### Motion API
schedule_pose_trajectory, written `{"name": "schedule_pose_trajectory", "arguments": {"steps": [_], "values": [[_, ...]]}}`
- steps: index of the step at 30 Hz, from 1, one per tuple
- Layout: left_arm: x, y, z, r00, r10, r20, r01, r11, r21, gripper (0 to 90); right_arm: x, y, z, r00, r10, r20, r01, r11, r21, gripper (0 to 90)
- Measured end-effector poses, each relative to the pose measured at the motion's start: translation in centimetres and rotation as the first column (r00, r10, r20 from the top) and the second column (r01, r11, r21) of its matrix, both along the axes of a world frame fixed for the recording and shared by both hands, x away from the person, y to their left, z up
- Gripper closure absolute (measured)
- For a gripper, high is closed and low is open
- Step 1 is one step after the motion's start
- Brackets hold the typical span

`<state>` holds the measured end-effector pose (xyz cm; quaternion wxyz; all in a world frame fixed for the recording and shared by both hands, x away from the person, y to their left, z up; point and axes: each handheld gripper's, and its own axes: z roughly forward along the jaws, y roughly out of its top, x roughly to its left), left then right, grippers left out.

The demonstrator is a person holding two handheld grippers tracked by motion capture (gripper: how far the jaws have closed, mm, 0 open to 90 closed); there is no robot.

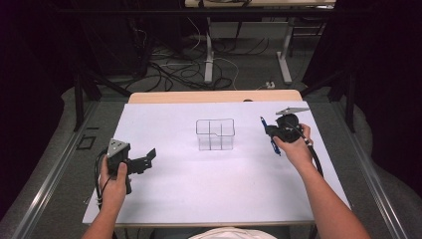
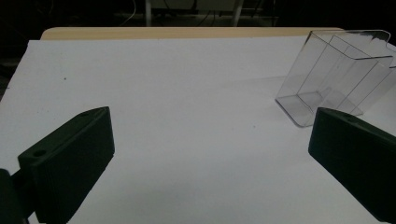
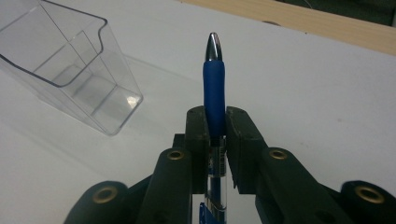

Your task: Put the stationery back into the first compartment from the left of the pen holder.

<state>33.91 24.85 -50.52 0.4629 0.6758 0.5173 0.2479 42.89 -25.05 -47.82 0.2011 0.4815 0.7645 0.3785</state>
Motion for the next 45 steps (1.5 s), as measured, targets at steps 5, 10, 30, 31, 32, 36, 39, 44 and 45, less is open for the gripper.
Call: {"name": "schedule_pose_trajectory", "arguments": {"steps": [5,10,30,31,32,36,39,44,45], "values": [[0.0,0.0,0.0,1.0,0.0,0.0,0.0,1.0,0.0,0.2,-0.3,0.3,0.3,0.9987,0.001,0.051,-0.001,1.0,0.005,79.7],[0.0,0.0,0.0,1.0,0.0,0.001,0.0,1.0,0.001,0.2,-0.7,0.6,0.7,0.9952,0.005,0.098,-0.006,1.0,0.014,79.7],[0.0,0.0,0.0,1.0,0.0,0.001,0.0,1.0,0.0,0.2,-1.7,1.2,1.5,0.9754,0.009,0.22,-0.029,0.996,0.086,79.6],[0.0,0.0,0.0,1.0,0.0,0.002,0.0,1.0,-0.001,0.2,-1.8,1.2,1.6,0.9751,0.007,0.222,-0.027,0.996,0.084,79.7],[0.0,0.0,0.0,1.0,0.001,0.002,-0.001,1.0,0.0,0.2,-1.9,1.3,1.6,0.9755,0.006,0.22,-0.028,0.995,0.095,79.6],[0.0,0.0,0.0,1.0,0.0,0.001,0.0,1.0,0.0,0.2,-2.0,1.5,1.8,0.9701,0.01,0.242,-0.032,0.996,0.088,79.7],[0.0,-0.1,0.0,1.0,0.001,0.003,-0.001,1.0,-0.002,0.2,-2.0,1.7,1.8,0.9687,0.014,0.248,-0.04,0.994,0.099,79.7],[0.0,-0.1,0.0,1.0,0.002,0.003,-0.002,1.0,-0.001,0.2,-2.0,2.1,2.0,0.9663,0.026,0.256,-0.053,0.994,0.097,79.7],[0.0,-0.1,0.0,1.0,0.002,0.002,-0.002,1.0,-0.002,0.2,-2.0,2.2,2.0,0.9664,0.025,0.256,-0.051,0.994,0.096,79.7]]}}
